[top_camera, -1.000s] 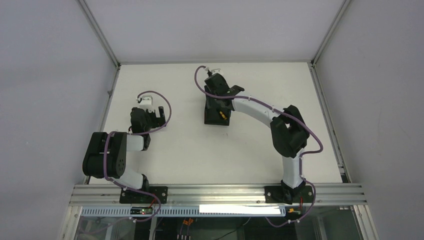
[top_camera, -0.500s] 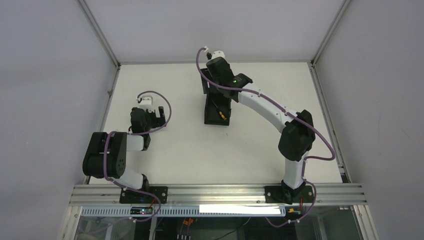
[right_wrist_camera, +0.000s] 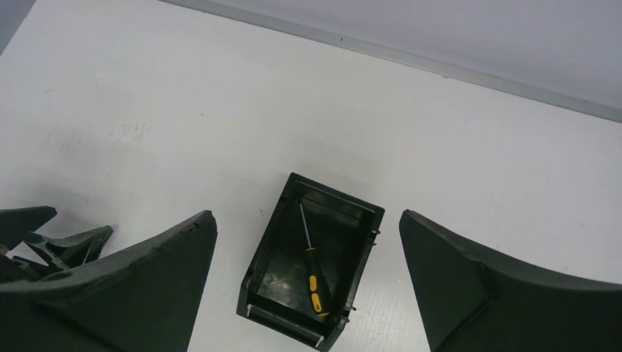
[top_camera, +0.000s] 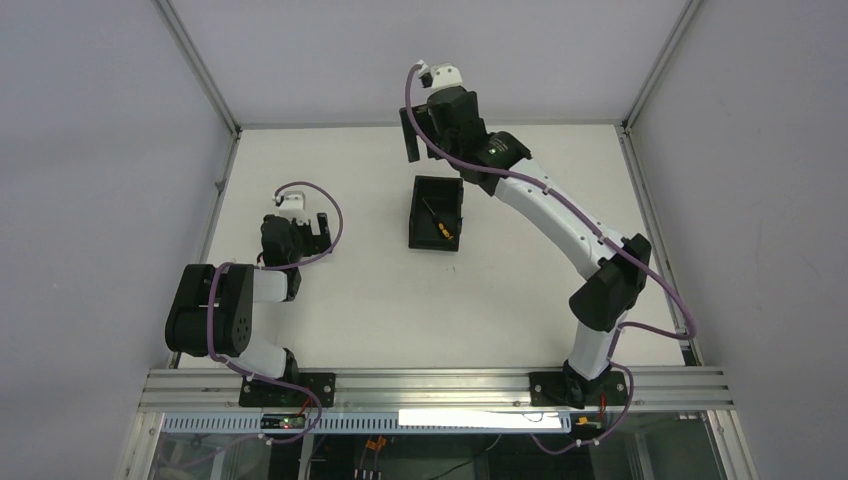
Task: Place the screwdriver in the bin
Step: Place the screwdriver in the bin, then reset both arms
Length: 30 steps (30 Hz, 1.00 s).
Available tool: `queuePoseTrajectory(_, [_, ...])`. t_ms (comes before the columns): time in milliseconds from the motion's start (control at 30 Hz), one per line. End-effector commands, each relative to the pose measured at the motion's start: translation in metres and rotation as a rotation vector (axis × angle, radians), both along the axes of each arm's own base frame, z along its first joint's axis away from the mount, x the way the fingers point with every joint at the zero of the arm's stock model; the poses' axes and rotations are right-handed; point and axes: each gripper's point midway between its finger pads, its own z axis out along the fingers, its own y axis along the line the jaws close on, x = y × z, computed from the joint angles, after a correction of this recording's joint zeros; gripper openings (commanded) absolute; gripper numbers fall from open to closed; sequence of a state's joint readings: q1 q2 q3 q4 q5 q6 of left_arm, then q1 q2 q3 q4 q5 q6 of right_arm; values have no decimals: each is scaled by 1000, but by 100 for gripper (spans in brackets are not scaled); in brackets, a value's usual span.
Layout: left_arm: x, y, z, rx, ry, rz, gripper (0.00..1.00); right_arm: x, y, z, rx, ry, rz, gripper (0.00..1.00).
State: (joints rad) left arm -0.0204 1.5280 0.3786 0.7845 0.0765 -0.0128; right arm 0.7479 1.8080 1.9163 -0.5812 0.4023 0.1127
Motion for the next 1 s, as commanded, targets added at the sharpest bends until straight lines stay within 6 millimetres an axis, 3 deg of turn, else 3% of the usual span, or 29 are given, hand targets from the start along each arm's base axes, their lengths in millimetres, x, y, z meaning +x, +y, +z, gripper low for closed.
queuePoseTrajectory(0, [4, 0, 14, 0, -48, 12, 99, -7, -12, 62, 34, -128, 4, 99])
queuePoseTrajectory(233, [4, 0, 14, 0, -47, 12, 99, -6, -24, 64, 17, -133, 12, 99])
queuePoseTrajectory(400, [4, 0, 14, 0, -48, 13, 99, -1, -46, 65, 46, -122, 4, 99])
queuePoseTrajectory(967, [4, 0, 14, 0, -49, 12, 99, 16, -189, 69, 117, -90, -151, 99])
